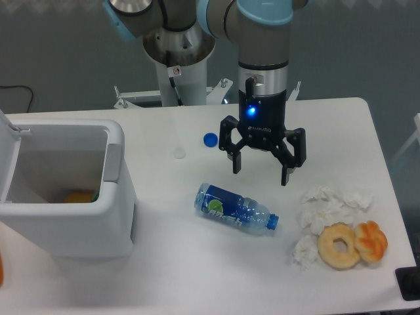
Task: Pick up the plastic bottle
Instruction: 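Move the open gripper down toward the blue-labelled plastic bottle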
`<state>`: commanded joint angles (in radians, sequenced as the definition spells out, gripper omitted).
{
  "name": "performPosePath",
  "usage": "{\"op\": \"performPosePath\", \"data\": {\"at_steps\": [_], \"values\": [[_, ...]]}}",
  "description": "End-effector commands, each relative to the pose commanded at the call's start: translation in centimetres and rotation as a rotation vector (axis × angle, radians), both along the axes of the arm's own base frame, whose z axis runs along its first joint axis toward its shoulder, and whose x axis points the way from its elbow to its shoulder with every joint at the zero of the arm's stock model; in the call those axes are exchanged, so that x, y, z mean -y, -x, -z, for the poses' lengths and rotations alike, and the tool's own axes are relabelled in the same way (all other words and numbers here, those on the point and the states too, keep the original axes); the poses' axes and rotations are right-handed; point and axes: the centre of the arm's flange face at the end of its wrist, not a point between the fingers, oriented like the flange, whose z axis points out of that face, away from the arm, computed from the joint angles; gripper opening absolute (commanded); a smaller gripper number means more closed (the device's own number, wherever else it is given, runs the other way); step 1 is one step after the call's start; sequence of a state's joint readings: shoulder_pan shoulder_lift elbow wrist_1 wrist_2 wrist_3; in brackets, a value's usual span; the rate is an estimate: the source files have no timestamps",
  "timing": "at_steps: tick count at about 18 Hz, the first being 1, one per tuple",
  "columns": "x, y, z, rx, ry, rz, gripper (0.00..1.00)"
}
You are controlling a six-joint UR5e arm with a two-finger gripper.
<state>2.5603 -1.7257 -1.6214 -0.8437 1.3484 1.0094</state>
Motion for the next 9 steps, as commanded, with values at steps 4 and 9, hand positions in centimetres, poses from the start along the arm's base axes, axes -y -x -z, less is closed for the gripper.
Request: {"op": "performPosePath", "data": {"at_steps": [4,9], "values": [[-0.58,-0.13,0.75,0.010,0.005,0.010,1.00],[-1.13,-0.59,0.84,0.010,0.005,0.019,1.00]]}}
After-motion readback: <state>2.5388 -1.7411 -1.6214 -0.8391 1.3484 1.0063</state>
